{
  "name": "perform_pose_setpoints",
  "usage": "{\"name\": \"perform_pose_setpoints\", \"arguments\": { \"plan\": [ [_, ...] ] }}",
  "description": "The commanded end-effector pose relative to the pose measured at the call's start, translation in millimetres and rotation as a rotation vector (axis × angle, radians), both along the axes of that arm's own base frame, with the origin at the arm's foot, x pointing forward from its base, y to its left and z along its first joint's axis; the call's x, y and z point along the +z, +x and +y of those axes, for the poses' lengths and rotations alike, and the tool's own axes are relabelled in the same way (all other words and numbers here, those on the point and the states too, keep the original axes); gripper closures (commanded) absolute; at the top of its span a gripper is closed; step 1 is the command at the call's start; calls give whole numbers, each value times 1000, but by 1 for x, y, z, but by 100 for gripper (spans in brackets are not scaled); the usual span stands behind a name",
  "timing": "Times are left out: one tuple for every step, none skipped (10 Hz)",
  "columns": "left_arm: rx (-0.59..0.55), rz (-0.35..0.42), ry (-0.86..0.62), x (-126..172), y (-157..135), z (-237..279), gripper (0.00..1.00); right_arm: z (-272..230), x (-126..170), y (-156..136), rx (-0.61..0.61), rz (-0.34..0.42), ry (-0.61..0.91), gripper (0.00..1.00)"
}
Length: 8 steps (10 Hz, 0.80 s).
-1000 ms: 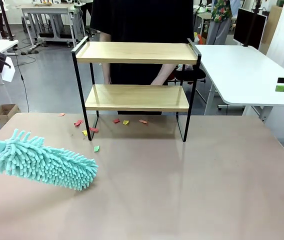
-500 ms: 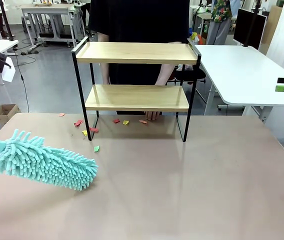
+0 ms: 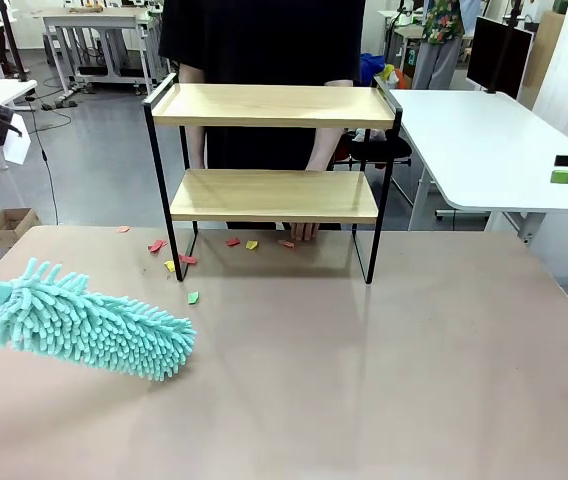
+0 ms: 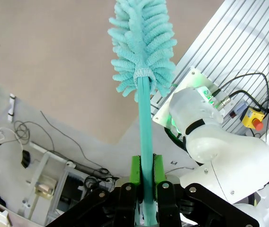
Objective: Clean the shelf.
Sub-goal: Clean the specific section of the Shelf indicated by the human with the Duster.
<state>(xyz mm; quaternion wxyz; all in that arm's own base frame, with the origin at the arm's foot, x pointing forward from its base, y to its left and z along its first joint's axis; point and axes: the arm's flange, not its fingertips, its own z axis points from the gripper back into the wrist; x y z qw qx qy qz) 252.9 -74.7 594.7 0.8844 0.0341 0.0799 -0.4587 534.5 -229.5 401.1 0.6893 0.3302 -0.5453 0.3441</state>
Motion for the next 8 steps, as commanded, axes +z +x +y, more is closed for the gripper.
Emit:
{"name": "perform_pose_setpoints", "arguments": {
  "plan": [
    [15, 8, -18, 1, -2, 0, 87, 3, 3, 1, 2, -6, -2, 0],
    [15, 8, -18, 1, -2, 0, 87, 3, 3, 1, 2, -6, -2, 0],
    [15, 8, -18, 1, -2, 0, 87, 3, 3, 1, 2, -6, -2, 0],
    [15, 8, -18, 1, -2, 0, 87, 3, 3, 1, 2, -6, -2, 0],
    [15, 8, -18, 1, -2, 0, 87, 3, 3, 1, 2, -6, -2, 0],
    [15, 8, -18, 1, -2, 0, 87, 3, 3, 1, 2, -6, -2, 0],
    [15, 8, -18, 1, -2, 0, 87, 3, 3, 1, 2, -6, -2, 0],
    [0, 0, 0, 0, 0, 0, 87, 3, 3, 1, 2, -6, -2, 0]
  ]
}}
